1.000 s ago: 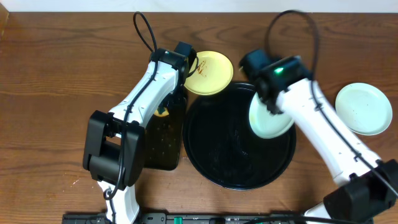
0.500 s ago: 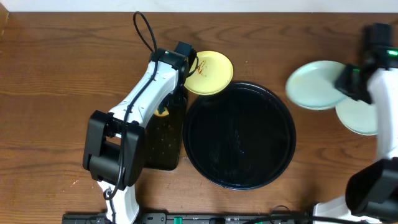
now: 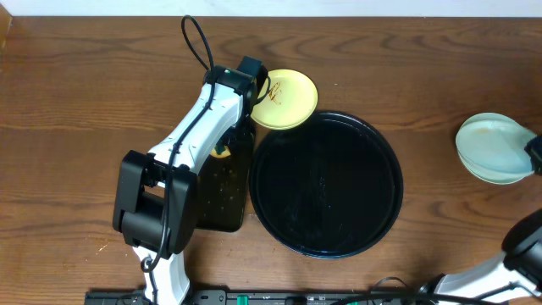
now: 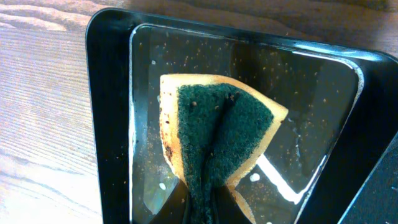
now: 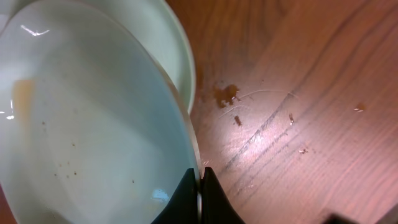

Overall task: Clean dirty plates on tray and stack at the side
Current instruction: 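Lower the plate onto the other light-blue plate at the right side, then release the plate and move right gripper toward the yellow plate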

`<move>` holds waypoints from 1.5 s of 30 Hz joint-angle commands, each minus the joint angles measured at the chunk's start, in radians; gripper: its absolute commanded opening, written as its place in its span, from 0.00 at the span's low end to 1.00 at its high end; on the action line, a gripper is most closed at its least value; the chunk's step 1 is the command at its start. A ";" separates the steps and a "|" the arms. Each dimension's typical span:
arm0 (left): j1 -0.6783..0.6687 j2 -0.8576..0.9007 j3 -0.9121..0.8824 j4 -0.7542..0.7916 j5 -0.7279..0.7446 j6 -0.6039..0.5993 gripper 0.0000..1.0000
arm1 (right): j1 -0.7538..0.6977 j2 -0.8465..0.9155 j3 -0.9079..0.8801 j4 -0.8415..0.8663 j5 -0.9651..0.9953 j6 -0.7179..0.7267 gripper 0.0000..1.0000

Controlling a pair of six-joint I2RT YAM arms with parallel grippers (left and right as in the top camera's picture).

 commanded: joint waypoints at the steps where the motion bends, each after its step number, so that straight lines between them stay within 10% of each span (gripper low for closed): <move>1: 0.006 -0.005 -0.010 -0.003 -0.002 0.013 0.07 | -0.037 0.086 0.011 0.011 -0.042 -0.020 0.01; 13: 0.006 -0.005 -0.010 0.002 -0.002 0.013 0.08 | -0.046 0.185 0.011 0.132 -0.057 -0.026 0.05; 16: 0.006 -0.005 -0.010 0.006 -0.002 0.013 0.08 | -0.046 0.185 0.011 0.159 -0.098 -0.029 0.71; 17: 0.006 -0.005 -0.010 0.008 -0.002 0.013 0.08 | -0.045 0.185 0.011 0.166 -0.120 -0.041 0.79; 45: 0.006 -0.005 -0.010 0.006 -0.002 0.014 0.08 | 0.495 0.129 0.222 0.108 -0.497 -0.157 0.99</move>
